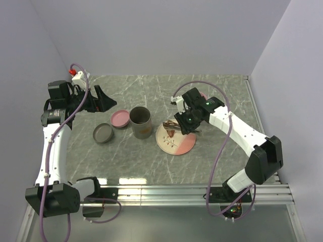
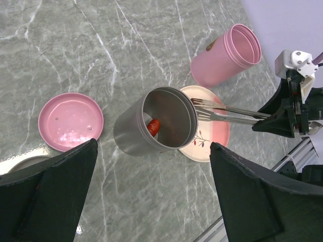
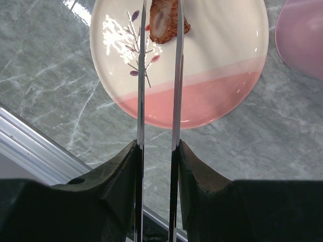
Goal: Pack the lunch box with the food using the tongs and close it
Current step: Pick up the fake food from the plate.
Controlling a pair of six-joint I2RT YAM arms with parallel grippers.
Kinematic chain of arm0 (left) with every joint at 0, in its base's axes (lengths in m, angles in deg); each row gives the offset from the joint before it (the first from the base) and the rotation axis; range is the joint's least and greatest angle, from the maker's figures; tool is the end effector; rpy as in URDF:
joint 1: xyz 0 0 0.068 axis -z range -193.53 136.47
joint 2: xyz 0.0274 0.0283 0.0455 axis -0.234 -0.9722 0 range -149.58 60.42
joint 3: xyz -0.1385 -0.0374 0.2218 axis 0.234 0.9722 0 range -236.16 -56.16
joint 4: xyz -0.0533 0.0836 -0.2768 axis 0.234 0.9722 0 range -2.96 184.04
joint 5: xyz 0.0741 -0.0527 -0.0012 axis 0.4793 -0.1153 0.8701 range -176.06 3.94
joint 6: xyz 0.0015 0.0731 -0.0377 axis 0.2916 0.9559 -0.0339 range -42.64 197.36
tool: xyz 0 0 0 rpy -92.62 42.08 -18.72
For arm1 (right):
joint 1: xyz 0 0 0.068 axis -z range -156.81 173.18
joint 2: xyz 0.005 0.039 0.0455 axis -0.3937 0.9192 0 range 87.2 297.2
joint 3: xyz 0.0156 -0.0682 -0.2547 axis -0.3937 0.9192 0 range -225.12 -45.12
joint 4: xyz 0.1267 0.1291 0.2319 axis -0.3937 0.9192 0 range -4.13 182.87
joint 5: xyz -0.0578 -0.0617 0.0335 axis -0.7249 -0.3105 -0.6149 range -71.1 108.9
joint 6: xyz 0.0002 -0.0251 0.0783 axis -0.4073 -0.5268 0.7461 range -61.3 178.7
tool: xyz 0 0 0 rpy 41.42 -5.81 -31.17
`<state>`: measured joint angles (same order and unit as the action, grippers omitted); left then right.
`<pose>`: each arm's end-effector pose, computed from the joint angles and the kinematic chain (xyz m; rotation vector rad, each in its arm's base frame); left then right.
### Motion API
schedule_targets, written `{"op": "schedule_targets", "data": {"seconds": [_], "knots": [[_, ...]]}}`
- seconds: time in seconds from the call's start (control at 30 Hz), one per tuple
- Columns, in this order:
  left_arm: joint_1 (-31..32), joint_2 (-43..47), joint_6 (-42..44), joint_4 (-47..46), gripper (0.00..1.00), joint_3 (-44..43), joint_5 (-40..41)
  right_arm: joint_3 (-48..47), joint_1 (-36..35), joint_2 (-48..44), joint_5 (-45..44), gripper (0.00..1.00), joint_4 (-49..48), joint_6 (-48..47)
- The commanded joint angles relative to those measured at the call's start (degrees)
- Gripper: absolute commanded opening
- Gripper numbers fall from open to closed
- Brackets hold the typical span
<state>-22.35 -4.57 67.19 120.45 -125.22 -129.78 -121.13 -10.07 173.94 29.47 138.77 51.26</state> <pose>0.3004 -0.0035 0.3628 0.1308 2.0167 -0.8030 0.2901 0.2058 0.2456 -0.9968 2.5186 0.3859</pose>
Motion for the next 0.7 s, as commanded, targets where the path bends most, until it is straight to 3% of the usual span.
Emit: {"op": "schedule_targets", "data": {"seconds": [0.0,0.67], "knots": [[-0.2,0.3,0.2,-1.6,0.99,-1.1,-0.8,-2.3,0.9,-3.3,-0.5,0.37,0.8,-0.7],[-0.1,-0.3,0.6,-1.4,0.99,-2.0,-1.8,-5.2,4.2,-9.7,0.7,0.35,4.0,-1.5]]}}
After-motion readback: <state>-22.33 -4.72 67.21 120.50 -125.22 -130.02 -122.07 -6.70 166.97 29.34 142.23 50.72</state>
